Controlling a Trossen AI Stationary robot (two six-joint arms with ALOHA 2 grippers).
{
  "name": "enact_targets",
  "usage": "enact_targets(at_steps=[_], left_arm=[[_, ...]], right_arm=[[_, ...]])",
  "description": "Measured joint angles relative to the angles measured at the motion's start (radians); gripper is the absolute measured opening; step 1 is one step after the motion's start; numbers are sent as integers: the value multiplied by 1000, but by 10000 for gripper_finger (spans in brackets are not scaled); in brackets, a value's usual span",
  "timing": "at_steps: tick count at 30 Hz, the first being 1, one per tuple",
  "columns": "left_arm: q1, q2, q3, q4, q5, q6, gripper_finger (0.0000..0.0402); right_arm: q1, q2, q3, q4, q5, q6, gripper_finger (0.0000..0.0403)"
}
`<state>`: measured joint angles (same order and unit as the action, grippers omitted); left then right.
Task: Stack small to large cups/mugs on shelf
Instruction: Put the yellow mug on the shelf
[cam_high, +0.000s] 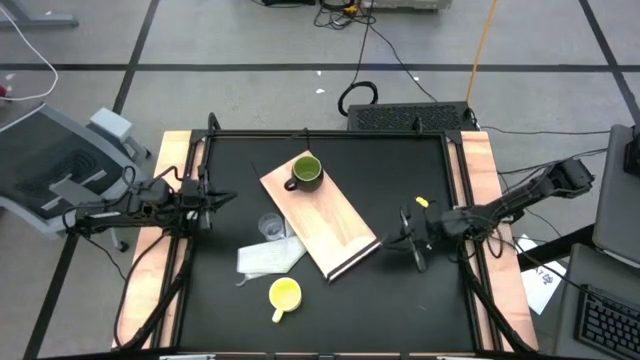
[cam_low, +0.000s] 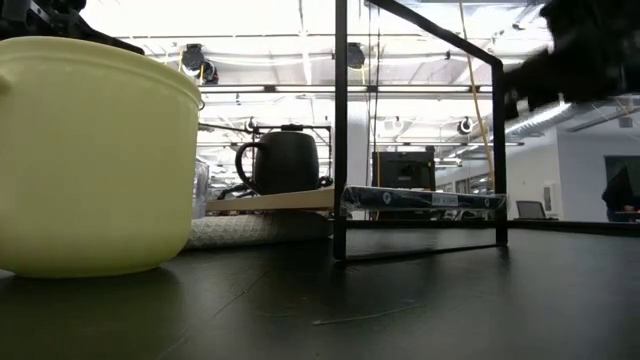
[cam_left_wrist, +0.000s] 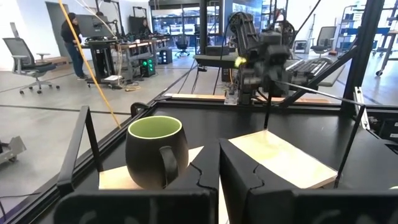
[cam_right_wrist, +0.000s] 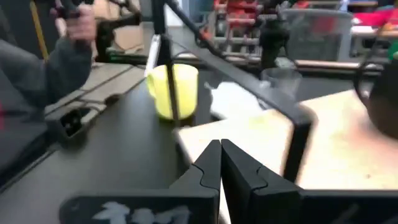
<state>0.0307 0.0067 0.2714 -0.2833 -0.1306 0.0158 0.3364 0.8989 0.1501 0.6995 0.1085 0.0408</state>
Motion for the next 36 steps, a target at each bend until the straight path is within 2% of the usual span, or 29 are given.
enact_targets(at_steps=[4, 10, 15, 19, 24, 31, 36], left_arm=[[0, 0, 0, -2, 1, -1, 3], [0, 0, 0, 2, 1, -7, 19], [0, 0, 0, 3, 1, -16, 9], [0, 0, 0, 3, 1, -17, 4], [0, 0, 0, 4, 1, -17, 19], [0, 0, 0, 4, -14, -16, 5], [0, 0, 0, -5, -154, 21, 8]], right_arm=[[7, 5, 4, 53, 47, 0, 0], [6, 11, 3, 60, 51, -1, 0], [15, 10, 2, 61, 51, -3, 0], [63, 10, 2, 67, 48, -11, 0], [159, 10, 2, 76, 56, -35, 0], [297, 9, -21, 103, 293, -11, 0], [359, 10, -102, 190, 341, -3, 0]])
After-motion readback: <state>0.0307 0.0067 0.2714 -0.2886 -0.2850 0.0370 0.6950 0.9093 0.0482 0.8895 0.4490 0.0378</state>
